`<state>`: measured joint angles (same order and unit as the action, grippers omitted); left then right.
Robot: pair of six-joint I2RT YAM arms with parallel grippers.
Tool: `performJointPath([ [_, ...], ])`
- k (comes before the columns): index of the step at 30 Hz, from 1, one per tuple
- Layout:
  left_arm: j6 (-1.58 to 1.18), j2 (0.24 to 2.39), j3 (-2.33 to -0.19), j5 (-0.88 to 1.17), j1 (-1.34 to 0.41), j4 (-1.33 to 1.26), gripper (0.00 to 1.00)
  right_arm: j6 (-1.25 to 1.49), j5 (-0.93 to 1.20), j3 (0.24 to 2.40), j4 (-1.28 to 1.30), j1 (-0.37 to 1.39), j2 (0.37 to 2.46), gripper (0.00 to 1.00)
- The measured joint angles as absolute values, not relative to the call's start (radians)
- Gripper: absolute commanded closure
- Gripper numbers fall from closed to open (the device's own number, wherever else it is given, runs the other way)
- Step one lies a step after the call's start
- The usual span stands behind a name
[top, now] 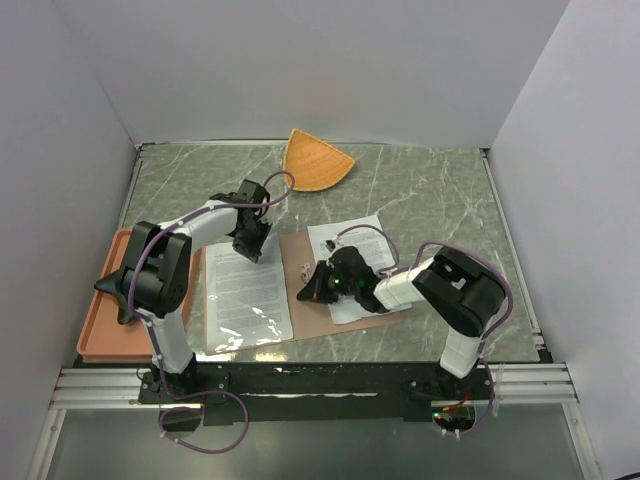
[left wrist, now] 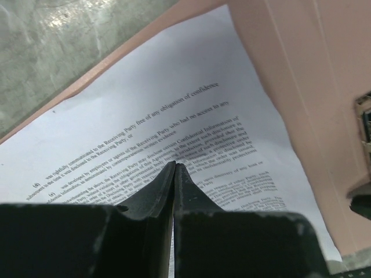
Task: Put the files into the folder
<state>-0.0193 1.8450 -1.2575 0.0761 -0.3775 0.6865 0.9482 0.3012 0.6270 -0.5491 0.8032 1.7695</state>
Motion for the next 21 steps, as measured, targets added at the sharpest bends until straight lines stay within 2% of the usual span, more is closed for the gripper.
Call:
performJointPath([
  [21,0.068,1.829,-1.204,0.019,-0.383,0.609,0.95,0.954,0.373,0.885,-0.62,0.663,1.914,1.0],
])
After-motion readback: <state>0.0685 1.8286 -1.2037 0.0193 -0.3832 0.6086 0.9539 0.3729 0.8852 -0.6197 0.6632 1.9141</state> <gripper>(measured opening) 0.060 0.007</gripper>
